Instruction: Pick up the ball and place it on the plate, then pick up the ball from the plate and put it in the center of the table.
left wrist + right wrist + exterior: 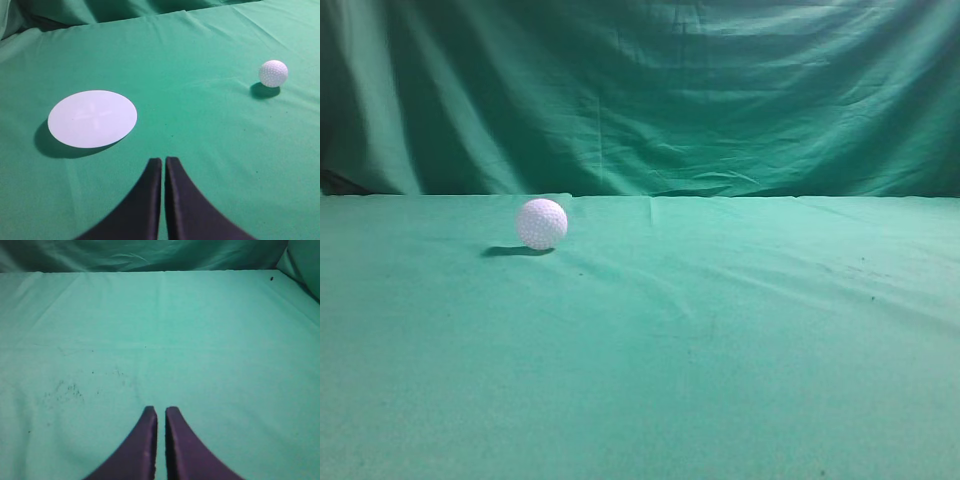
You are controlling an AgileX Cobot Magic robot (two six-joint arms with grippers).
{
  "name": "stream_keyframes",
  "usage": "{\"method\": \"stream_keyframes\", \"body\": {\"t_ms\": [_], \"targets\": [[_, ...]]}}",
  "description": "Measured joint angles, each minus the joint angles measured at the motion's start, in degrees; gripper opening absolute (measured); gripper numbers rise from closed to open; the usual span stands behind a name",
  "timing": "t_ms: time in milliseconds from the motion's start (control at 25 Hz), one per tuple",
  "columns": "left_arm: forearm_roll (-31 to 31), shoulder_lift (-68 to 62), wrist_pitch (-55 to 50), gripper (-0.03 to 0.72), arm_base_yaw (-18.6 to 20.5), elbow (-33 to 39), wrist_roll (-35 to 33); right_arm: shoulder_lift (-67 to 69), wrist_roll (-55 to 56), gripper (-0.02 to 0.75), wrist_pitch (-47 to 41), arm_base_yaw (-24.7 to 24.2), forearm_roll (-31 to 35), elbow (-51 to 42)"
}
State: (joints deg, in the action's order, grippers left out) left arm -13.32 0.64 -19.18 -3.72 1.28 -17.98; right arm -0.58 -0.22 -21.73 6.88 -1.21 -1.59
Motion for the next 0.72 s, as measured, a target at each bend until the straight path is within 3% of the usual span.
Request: {"method": "stream_keyframes", "body": {"t_ms": [160,360,720], "targets": [[3.24,0.00,-0.11,0.000,0.00,0.00,2.36,0.00,0.00,0.051,0.00,0.00,0.00,0.00],[13.09,0.00,-0.51,0.000,0.00,0.00,16.25,0.00,-0.09,0.051,0.00,0.00,0.00,0.00],[14.43,0.00,-0.51,0.000,0.00,0.00,18.28,0.00,-0.09,0.051,0.00,0.00,0.00,0.00]]}}
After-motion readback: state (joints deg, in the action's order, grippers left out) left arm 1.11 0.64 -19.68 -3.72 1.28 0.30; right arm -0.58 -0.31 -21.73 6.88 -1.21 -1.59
